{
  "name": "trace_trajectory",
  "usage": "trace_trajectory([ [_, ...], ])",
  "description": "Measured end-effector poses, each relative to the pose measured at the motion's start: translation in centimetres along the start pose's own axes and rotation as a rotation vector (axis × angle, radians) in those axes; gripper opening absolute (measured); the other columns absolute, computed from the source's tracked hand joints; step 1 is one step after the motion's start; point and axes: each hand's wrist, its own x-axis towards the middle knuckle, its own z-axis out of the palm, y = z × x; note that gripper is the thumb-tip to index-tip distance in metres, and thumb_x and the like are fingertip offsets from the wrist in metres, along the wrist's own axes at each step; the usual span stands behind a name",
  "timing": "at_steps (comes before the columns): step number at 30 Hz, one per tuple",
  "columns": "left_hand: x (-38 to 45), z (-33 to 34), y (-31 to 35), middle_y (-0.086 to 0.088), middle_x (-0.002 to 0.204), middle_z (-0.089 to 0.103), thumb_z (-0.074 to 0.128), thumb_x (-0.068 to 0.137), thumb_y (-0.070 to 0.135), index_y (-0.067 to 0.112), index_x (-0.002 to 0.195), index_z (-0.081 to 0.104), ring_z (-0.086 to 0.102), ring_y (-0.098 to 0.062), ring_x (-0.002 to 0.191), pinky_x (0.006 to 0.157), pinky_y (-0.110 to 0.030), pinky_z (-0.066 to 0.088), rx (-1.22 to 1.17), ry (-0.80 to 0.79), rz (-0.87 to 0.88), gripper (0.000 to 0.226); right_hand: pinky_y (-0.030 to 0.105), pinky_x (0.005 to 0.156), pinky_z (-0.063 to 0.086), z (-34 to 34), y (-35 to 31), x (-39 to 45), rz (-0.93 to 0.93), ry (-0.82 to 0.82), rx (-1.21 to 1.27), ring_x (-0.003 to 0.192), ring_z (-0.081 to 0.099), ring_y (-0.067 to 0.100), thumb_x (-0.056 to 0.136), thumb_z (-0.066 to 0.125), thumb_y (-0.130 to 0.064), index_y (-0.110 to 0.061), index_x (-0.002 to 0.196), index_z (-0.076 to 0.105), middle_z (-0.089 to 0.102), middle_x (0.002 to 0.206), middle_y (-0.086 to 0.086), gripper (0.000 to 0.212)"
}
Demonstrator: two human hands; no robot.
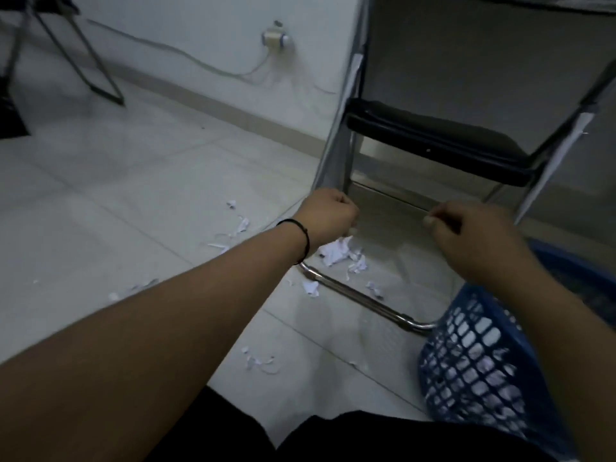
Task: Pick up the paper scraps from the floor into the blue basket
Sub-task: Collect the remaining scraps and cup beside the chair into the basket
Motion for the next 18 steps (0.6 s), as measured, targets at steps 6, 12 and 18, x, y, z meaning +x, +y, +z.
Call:
trace_trajectory([
  [6,-0.3,-4.0,-3.6,-0.016,0.101,0.069,0.053,0.088,0.018,0.000,0.101,0.064,0.065,-0.024,0.080,0.061,-0.026,0.046,0.344,-0.033,-0.176,0.024,0.020,0.071,0.032,8.6,-2.7,1.8,-0.055,-0.394,0.053,0.103,0.057,0.024,0.089,0.056,-0.033,-0.022,0.111,0.063,0.064,0.116,0.007,0.025],
  [12,-0.3,-3.7,-7.8,-0.017,0.110,0.067,0.051,0.091,0.027,-0.001,0.098,0.064,0.063,-0.029,0.092,0.074,-0.031,0.049,0.853,-0.174,-0.334,0.031,0.023,0.079,0.039,17.3,0.2,-1.4,-0.010,-0.645,0.127,0.107,0.057,0.024,0.091,0.051,-0.032,-0.025,0.117,0.059,0.060,0.123,0.007,0.028],
  [18,0.4,-0.9,-13.0,-0.016,0.114,0.065,0.050,0.091,0.042,0.002,0.098,0.065,0.058,-0.025,0.102,0.091,-0.034,0.044,1.218,-0.478,-0.513,0.044,0.026,0.095,0.041,22.3,4.1,-3.1,0.021,-0.953,-0.007,0.120,0.050,0.024,0.094,0.049,-0.023,-0.013,0.127,0.051,0.050,0.135,0.008,0.034],
])
